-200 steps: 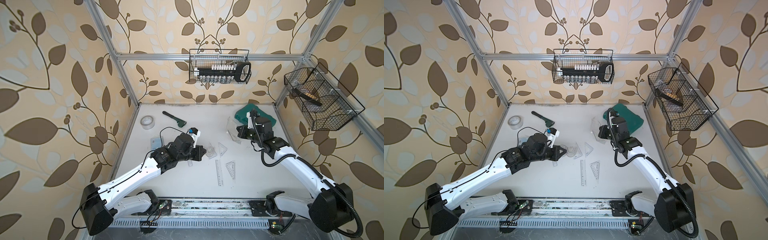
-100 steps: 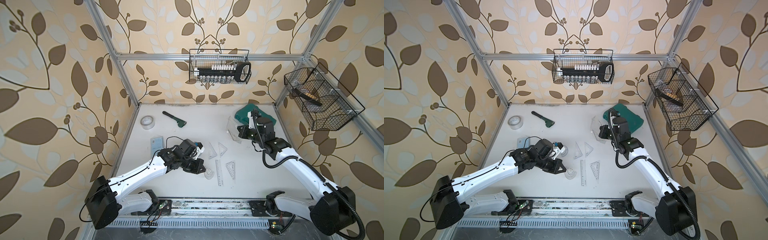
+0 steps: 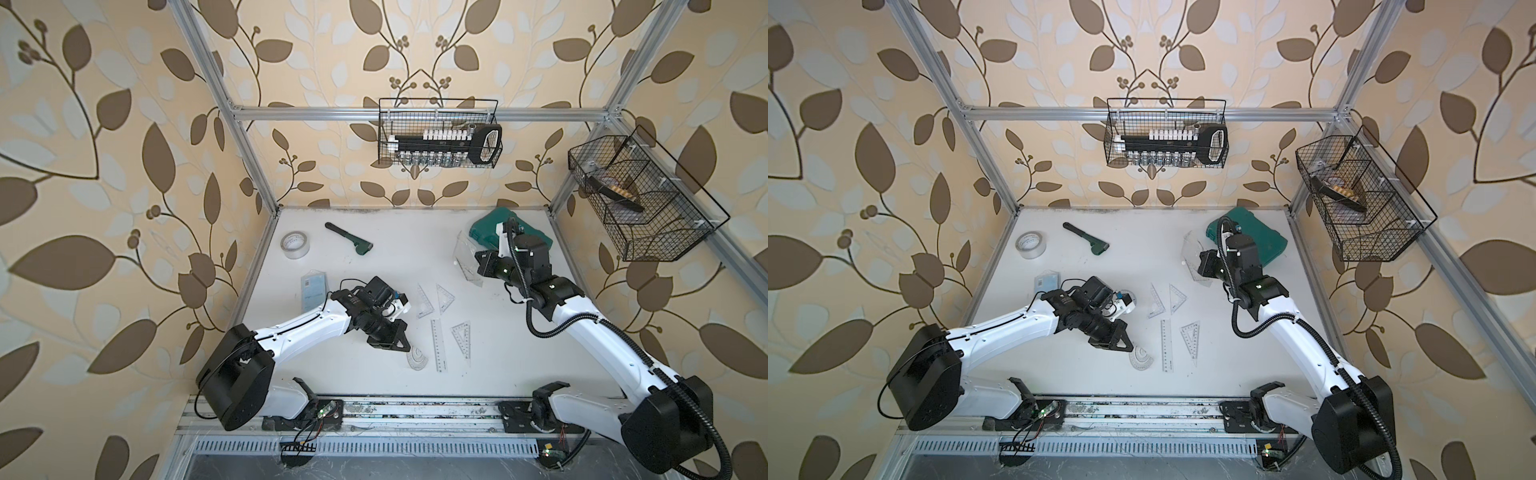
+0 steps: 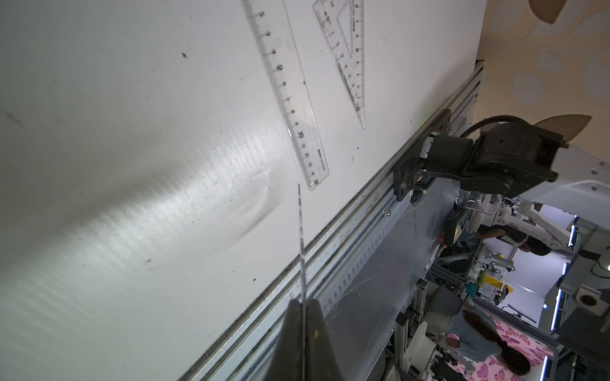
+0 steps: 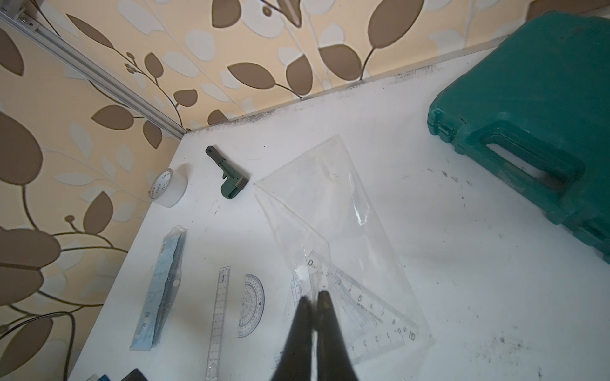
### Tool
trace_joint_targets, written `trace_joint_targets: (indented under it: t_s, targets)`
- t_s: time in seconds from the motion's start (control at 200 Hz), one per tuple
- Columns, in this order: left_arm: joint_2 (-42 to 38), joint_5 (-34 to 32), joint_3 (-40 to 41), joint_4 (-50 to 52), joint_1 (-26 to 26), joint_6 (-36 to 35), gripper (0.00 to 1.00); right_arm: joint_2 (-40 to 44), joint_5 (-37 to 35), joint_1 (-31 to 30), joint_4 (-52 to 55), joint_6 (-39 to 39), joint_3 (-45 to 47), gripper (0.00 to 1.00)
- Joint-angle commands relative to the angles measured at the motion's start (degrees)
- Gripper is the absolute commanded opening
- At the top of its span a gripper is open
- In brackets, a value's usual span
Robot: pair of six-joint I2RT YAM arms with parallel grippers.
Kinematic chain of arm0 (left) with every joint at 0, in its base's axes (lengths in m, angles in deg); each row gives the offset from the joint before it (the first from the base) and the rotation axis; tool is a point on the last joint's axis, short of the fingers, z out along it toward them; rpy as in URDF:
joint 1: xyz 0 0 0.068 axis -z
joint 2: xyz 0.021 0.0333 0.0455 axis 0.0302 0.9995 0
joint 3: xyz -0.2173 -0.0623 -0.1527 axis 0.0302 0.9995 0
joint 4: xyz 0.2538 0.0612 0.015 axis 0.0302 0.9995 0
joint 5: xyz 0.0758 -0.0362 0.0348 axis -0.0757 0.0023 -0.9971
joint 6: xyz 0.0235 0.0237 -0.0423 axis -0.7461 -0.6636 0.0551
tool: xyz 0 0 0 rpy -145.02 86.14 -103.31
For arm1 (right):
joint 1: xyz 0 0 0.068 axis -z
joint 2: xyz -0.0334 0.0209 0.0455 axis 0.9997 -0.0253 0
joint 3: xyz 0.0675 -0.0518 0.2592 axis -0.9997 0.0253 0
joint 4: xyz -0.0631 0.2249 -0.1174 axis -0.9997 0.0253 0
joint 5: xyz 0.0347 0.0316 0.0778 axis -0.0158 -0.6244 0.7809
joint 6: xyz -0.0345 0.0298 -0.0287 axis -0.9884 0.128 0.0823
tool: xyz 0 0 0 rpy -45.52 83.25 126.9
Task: Open the ruler set and take out the ruler
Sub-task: Place the ruler at the center of the board.
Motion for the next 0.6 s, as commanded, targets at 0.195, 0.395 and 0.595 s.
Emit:
trace_joint_targets:
  t_s: [0.195, 0.395, 0.595]
  targets:
    - [5.33, 0.24, -1.47, 0.60, -1.14, -4.63, 0.03, 0.20, 0.02, 0.22, 0.01, -0.45, -0.62, 0.00]
    - [7.80, -4.91, -2.96, 1.67, -2.10, -4.81, 0.18, 0.33, 0.04, 0.23, 0.01, -0.45, -0.62, 0.00]
    - [7.09, -10.68, -4.22, 1.52, -3.24, -3.92, 0.39, 1.13, -0.44, 0.21, 0.66, -0.91, -0.74, 0.00]
